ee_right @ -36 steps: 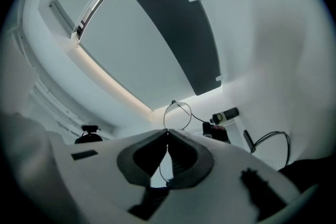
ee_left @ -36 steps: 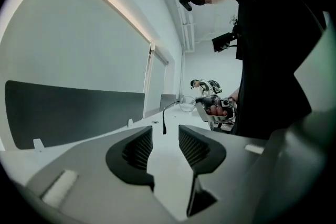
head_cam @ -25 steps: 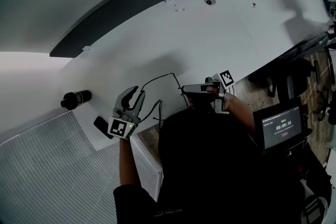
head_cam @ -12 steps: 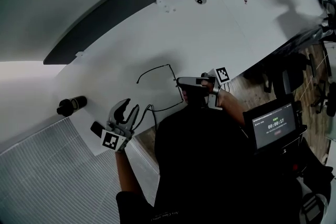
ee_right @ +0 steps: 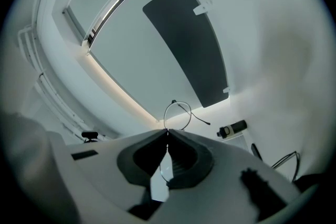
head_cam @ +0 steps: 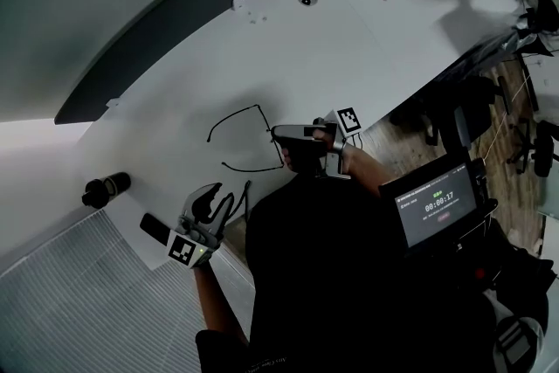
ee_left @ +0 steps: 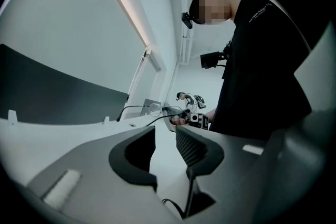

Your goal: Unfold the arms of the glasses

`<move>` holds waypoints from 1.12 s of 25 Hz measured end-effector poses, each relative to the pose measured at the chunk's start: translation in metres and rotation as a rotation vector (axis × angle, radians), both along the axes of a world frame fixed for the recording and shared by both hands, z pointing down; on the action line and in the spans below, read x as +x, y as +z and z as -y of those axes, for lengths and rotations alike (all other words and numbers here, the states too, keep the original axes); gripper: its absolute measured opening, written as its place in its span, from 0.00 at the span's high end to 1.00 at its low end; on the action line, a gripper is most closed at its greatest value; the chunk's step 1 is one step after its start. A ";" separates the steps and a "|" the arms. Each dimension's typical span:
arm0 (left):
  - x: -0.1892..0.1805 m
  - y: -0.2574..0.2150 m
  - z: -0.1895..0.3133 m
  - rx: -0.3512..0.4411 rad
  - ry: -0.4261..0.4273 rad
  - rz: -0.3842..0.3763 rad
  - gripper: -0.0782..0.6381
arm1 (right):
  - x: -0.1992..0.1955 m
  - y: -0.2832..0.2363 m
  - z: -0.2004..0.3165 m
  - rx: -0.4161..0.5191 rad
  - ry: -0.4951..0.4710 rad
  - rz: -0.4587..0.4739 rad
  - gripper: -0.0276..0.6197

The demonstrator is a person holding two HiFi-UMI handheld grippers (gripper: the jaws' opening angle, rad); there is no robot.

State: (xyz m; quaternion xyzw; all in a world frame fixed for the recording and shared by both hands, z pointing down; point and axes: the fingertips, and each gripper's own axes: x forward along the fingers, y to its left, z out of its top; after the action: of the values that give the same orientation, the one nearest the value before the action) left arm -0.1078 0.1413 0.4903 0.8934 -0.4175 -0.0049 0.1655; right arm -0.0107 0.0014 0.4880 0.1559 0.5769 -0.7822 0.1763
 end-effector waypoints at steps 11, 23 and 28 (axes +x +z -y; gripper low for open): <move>-0.056 -0.010 0.012 0.058 -0.327 -0.223 0.73 | -0.002 0.000 -0.003 0.041 -0.004 -0.007 0.94; -0.007 -0.042 0.026 0.066 -0.138 -0.188 0.68 | -0.003 -0.004 -0.006 0.063 -0.019 0.000 0.94; 0.000 -0.033 0.035 -0.070 0.078 -1.000 0.64 | -0.002 -0.028 -0.002 0.086 0.030 0.122 0.94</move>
State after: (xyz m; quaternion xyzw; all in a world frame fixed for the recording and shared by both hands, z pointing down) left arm -0.1078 0.1065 0.4571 0.7906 -0.2535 -0.4122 0.3753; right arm -0.0130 0.0032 0.4604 0.2020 0.6005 -0.7429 0.2160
